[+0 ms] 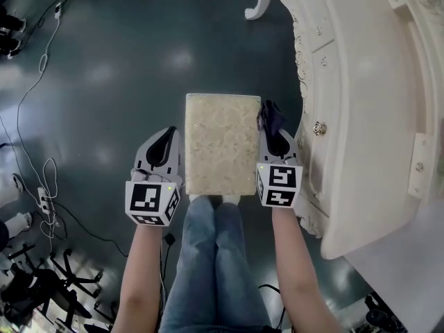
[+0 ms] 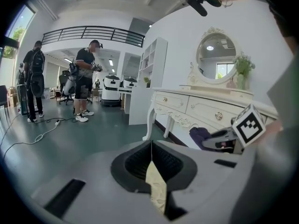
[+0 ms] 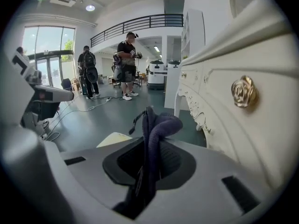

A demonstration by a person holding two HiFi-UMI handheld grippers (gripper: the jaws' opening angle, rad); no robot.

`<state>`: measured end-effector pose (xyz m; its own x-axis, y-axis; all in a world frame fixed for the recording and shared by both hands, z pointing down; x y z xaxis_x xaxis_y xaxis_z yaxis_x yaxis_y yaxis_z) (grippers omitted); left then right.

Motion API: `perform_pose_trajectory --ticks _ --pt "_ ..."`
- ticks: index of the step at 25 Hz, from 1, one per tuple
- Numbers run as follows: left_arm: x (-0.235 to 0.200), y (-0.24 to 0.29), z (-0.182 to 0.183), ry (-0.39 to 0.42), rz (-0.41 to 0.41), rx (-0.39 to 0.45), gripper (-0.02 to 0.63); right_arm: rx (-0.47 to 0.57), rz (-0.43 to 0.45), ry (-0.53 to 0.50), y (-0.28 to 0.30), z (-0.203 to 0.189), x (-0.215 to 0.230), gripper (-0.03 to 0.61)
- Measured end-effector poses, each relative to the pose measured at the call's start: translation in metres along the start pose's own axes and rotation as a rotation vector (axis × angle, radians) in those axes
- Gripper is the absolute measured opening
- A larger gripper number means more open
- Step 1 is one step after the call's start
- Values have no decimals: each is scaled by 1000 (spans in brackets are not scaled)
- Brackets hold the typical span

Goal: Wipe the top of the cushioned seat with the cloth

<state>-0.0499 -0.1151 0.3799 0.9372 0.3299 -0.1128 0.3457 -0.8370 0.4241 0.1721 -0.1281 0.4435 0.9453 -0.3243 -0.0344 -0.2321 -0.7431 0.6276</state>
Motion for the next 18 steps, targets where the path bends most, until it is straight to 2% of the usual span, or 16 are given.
perform_pose_trajectory --ticks 5,14,18 --pt "-2 13 -10 -15 0 -24 5 -90 -40 12 38 -22 14 40" --pt "-9 23 -27 -35 17 -63 5 -225 -36 -12 92 -51 27 40" --pt "-9 26 -33 -12 17 -86 5 -297 -52 30 110 -67 37 40"
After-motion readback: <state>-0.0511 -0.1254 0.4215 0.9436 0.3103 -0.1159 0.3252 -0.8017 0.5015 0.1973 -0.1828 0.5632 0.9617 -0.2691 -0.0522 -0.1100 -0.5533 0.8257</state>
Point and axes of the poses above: the fingertips, and each gripper's own axes: y forward along the fingers, x to its right, z out of its top, the point moved 1 cm from there along -y, backward along the fingers, and after that the axes turned 1 degree about y, right-handed, at the moved point
